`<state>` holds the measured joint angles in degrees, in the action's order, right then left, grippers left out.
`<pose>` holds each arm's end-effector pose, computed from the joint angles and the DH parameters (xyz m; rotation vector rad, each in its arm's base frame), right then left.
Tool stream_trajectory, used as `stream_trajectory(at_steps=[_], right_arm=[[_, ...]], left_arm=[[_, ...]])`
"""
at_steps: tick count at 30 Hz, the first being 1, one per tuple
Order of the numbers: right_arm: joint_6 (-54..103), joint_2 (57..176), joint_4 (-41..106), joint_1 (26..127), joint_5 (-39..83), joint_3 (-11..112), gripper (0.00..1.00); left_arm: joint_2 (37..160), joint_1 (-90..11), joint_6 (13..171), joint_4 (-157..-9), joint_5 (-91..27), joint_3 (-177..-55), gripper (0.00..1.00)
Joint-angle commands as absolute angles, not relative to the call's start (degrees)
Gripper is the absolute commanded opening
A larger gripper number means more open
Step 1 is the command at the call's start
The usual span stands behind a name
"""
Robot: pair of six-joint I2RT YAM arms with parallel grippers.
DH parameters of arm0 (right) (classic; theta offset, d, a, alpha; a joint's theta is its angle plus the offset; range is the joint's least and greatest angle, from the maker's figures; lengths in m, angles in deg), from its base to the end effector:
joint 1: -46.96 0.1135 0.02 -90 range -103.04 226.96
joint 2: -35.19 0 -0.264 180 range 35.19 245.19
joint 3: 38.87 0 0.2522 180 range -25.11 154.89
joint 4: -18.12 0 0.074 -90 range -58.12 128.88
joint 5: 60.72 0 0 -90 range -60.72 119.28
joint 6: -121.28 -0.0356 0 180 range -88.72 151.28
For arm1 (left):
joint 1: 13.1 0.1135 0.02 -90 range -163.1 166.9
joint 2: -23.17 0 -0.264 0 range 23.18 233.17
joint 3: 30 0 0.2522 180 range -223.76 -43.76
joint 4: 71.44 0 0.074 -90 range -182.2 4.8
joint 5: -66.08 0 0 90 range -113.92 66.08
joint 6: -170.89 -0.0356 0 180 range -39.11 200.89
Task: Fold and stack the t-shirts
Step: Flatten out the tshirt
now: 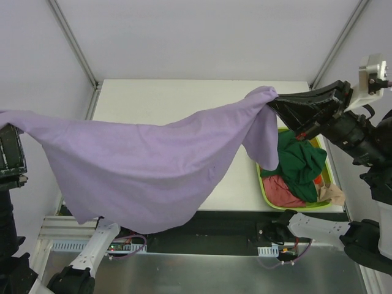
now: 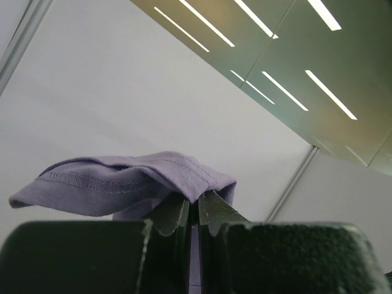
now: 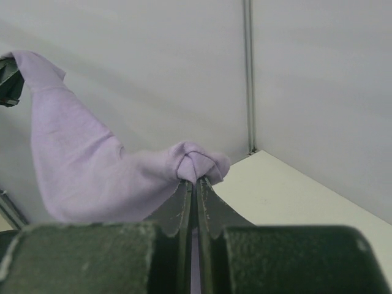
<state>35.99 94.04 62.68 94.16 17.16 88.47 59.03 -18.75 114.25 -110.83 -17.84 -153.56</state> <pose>0.0457 0.0604 0.6182 -0.6908 0.9783 0.7756 -0.1102 0.0147 0.6018 -0.2770 0.6928 -0.6110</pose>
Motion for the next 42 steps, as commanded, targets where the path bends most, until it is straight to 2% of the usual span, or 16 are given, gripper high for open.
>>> stream_trajectory(at_steps=[1,4,5,7,10,11,12,15,16,17,18,21,24,29,33,42], right_arm=[[37.51,99.16,62.64,94.25,31.07,87.75,0.01],[39.36,104.69,62.46,93.11,45.57,85.99,0.01],[39.01,107.06,62.38,90.93,47.01,85.73,0.01],[35.43,112.51,62.72,83.48,44.15,84.68,0.01],[29.8,122.52,61.59,73.0,36.42,82.22,0.02],[28.3,126.21,60.71,71.15,33.7,81.25,0.05],[27.68,129.38,59.31,69.48,30.28,80.37,0.1],[22.94,139.84,56.49,65.43,23.67,79.04,0.26],[22.14,143.26,56.14,64.55,21.39,79.48,0.4],[21.79,145.73,56.22,64.02,20.06,79.83,0.51],[21.7,148.8,56.14,63.49,18.57,80.27,0.6],[23.88,151.99,56.22,63.57,18.55,81.32,0.92],[24.68,152.0,54.39,63.49,18.64,80.1,0.99],[26.35,153.05,54.2,65.24,15.48,77.99,1.0],[28.02,152.53,55.7,68.14,19.16,73.87,1.0],[25.48,142.08,52.71,71.22,24.88,54.72,0.96]], left_arm=[[65.35,-18.9,112.18,-108.32,-14.71,-148.72,0.0],[70.44,-18.9,112.0,-107.44,-7.34,-141.35,0.0],[73.59,-18.9,112.09,-107.35,-4.01,-139.75,0.0],[81.23,-18.9,112.09,-107.18,1.37,-137.9,0.0],[95.54,-18.81,111.04,-106.74,2.62,-137.62,0.0],[100.47,-18.55,110.51,-106.74,1.05,-138.5,0.01],[106.35,-18.38,109.12,-106.74,-0.88,-139.81,0.07],[121.66,-18.29,105.67,-109.89,-8.35,-145.87,0.38],[124.75,-18.2,106.28,-111.21,-8.89,-146.58,0.59],[127.13,-18.2,106.55,-111.65,-8.89,-146.33,0.85],[129.06,-18.29,106.99,-112.01,-8.2,-145.46,0.99],[130.49,-18.29,107.69,-112.27,-8.1,-142.03,0.99],[129.44,-18.29,109.53,-112.45,-11.78,-136.68,0.99],[126.45,-18.37,113.31,-112.45,-23.18,-129.38,0.99],[125.31,-20.91,115.52,-112.36,-32.17,-125.5,0.99],[122.67,-29.45,118.68,-111.57,-34.99,-114.97,0.99]])
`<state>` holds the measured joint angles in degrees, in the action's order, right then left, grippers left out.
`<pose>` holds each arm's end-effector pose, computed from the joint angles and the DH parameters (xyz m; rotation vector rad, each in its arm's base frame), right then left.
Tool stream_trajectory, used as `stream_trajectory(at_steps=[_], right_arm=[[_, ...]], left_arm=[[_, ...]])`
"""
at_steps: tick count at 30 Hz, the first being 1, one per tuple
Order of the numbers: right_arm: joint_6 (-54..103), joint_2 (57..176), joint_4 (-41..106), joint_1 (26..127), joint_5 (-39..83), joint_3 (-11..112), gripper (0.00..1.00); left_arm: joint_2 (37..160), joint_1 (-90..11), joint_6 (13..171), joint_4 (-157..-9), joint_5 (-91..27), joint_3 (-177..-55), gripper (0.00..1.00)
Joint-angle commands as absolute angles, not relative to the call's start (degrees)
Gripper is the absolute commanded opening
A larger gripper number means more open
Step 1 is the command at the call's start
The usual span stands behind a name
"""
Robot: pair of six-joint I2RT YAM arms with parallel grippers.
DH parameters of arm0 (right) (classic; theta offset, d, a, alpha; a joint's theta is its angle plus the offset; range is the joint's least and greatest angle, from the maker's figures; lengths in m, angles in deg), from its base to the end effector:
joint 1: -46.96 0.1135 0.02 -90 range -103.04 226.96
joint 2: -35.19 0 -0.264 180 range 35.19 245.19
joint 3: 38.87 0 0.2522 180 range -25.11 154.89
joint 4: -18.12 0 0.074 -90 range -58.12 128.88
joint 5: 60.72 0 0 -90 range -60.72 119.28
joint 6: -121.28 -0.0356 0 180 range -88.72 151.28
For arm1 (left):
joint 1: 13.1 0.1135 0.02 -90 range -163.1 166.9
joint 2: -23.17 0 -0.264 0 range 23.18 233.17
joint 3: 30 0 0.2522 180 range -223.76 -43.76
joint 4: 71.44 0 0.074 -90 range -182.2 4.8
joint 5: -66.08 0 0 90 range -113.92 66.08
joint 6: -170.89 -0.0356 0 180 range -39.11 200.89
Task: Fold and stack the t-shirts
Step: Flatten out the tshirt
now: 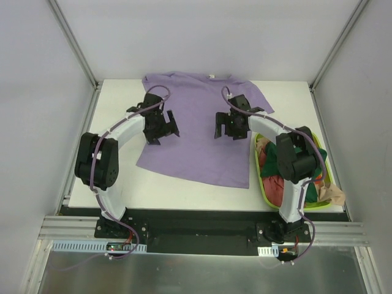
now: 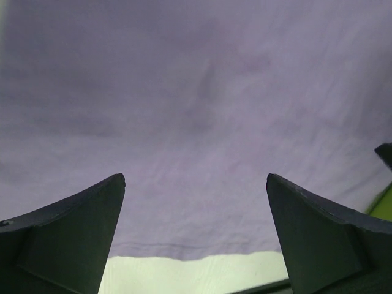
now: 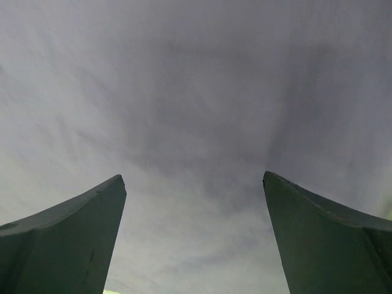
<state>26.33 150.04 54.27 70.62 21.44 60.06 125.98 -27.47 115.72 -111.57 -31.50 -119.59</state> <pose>0.4017 0.1813 0.1977 -0.4657 2.4638 0.3793 0.3759 -0.1012 0.2256 -0.4005 2.5361 -0.5085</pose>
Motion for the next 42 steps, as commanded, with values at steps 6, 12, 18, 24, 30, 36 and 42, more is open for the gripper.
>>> stream_trajectory(at_steps=[6,12,18,24,30,36,42], right_arm=[[23.46,137.07,51.83,76.13,23.39,44.34,0.96],[19.95,132.67,50.51,85.79,19.79,38.18,0.96],[11.69,136.52,45.07,99.93,13.73,41.68,0.96],[15.08,148.82,44.96,114.27,2.49,62.57,0.96],[26.52,143.59,49.81,113.51,7.36,68.69,0.96],[30.83,136.7,57.26,97.79,27.66,61.46,0.96],[35.76,144.68,60.61,81.0,35.35,67.77,0.96]], left_arm=[[123.72,-27.7,121.4,-110.95,-31.92,-107.4,0.99],[120.57,-17.08,121.67,-110.95,-30.61,-101.16,0.99],[119.59,-6.88,120.35,-113.93,-26.39,-103.33,0.99],[117.31,2.01,122.11,-117.72,-26.47,-108.26,0.99],[110.29,1.75,122.54,-118.34,-29.8,-107.84,0.99],[107.64,-9.21,122.11,-116.5,-33.94,-101.86,0.99],[106.5,-23.72,126.84,-111.75,-35.79,-97.38,0.99]])
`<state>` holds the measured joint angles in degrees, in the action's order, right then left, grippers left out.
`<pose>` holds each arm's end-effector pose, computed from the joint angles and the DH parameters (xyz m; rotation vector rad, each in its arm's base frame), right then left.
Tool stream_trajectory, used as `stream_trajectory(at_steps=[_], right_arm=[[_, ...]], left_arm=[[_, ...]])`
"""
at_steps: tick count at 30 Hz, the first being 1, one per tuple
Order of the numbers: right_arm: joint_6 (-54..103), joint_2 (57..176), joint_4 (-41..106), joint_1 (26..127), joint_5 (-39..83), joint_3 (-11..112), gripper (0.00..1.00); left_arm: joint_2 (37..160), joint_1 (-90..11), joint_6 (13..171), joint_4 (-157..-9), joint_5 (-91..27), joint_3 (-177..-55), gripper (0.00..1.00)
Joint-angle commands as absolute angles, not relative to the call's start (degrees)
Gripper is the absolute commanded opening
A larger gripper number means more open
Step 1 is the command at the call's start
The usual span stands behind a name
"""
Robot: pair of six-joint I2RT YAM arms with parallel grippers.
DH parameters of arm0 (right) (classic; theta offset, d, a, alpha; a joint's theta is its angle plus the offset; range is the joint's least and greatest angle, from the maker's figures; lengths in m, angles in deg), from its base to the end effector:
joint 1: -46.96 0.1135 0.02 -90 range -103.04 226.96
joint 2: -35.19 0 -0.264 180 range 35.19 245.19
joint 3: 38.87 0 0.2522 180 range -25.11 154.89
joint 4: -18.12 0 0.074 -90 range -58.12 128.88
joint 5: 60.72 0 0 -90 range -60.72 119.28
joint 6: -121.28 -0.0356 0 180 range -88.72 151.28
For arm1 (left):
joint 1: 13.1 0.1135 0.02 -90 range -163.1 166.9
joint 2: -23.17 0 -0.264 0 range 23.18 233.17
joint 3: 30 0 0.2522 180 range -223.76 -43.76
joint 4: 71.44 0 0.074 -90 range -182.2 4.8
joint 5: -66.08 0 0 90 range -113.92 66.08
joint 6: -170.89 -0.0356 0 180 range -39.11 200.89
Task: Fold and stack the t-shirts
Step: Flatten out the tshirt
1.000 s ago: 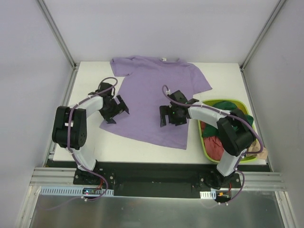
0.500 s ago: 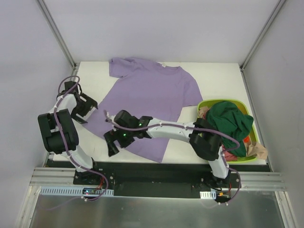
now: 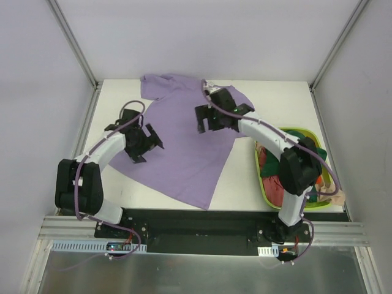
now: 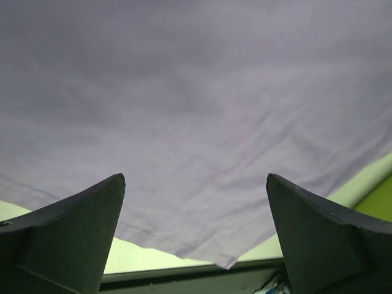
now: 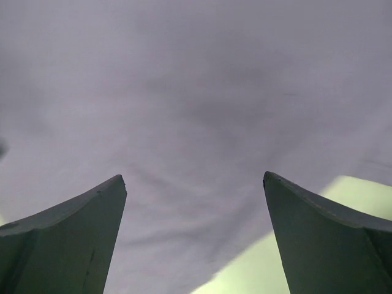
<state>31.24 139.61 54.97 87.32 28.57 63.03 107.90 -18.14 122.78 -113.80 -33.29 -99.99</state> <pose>0.3216 0.2739 0.2886 -0.7947 2.1450 0.3869 0.2973 -0.0320 0.2206 -0.7717 2.5181 -0.5075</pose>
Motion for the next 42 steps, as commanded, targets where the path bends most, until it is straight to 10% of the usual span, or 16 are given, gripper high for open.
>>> stream_trajectory(at_steps=[1,8,17,31,42], right_arm=[[35.06,147.49,61.66,78.54,33.95,71.36,0.96],[33.39,162.54,70.28,74.73,32.79,84.23,0.96],[24.96,156.76,63.27,76.57,20.58,64.48,0.96],[16.32,143.22,57.8,108.13,9.34,58.28,0.96],[21.96,132.66,62.11,93.91,27.42,52.6,0.96]], left_arm=[[106.32,-25.21,127.46,-110.44,-35.7,-96.59,0.99],[111.32,-26.82,127.74,-108.58,-32.63,-95.35,0.99],[119.5,-16.45,125.54,-108.58,-34.65,-96.05,0.99],[126.63,3.16,122.55,-117.19,-30.34,-114.85,0.99],[114.85,-2.72,118.86,-117.11,-30.17,-106.88,0.99]])
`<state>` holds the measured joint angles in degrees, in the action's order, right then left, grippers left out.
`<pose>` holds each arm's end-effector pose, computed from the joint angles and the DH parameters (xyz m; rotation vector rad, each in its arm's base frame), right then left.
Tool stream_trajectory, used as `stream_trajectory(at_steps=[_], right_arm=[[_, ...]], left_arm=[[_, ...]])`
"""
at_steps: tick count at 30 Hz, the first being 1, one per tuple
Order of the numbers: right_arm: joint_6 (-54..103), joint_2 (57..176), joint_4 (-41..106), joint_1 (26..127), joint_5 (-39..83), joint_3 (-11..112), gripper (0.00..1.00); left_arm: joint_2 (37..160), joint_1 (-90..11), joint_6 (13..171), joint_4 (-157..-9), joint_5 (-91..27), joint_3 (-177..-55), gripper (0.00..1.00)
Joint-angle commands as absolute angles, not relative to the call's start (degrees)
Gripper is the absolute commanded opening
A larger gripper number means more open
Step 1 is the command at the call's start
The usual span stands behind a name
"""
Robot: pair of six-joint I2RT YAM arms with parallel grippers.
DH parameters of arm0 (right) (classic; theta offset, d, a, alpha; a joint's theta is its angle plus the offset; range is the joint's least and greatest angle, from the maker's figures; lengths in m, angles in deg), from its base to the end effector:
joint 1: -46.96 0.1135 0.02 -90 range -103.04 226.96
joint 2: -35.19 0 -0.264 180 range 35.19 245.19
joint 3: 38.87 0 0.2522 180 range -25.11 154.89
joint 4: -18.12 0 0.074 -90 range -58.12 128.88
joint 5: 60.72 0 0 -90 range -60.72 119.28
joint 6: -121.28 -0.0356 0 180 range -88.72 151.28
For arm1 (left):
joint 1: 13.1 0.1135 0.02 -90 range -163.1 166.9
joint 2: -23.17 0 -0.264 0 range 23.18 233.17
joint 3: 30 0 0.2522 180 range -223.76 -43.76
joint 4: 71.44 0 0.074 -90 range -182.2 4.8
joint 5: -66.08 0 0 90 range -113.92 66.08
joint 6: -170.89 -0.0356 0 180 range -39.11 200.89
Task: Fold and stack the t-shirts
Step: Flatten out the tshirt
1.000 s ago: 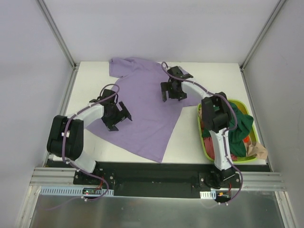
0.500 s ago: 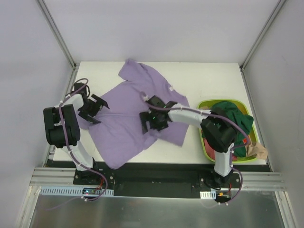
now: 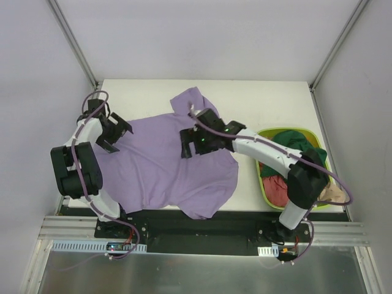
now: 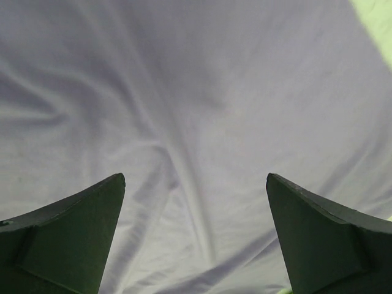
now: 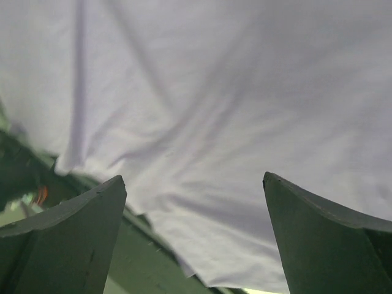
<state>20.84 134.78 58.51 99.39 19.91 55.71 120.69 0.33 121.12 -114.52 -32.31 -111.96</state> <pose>0.2343 0.3141 0.2741 -0.9618 2.2748 0.7006 0.3459 0.0772 0.2143 -1.1344 2.3622 -0.3574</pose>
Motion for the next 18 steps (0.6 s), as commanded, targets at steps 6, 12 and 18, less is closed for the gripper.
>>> stream_trajectory(at_steps=[6,12,18], right_arm=[[22.22,140.12,62.02,88.01,26.11,53.46,0.96],[22.4,148.47,63.52,84.67,26.03,58.3,0.96],[21.78,151.38,63.52,80.72,26.9,58.65,0.96]], left_arm=[[115.19,-6.95,117.8,-115.88,-29.02,-101.94,0.99],[122.57,-6.86,116.84,-115.52,-29.72,-106.06,0.99],[131.97,-6.95,116.57,-115.61,-32.18,-115.72,0.99]])
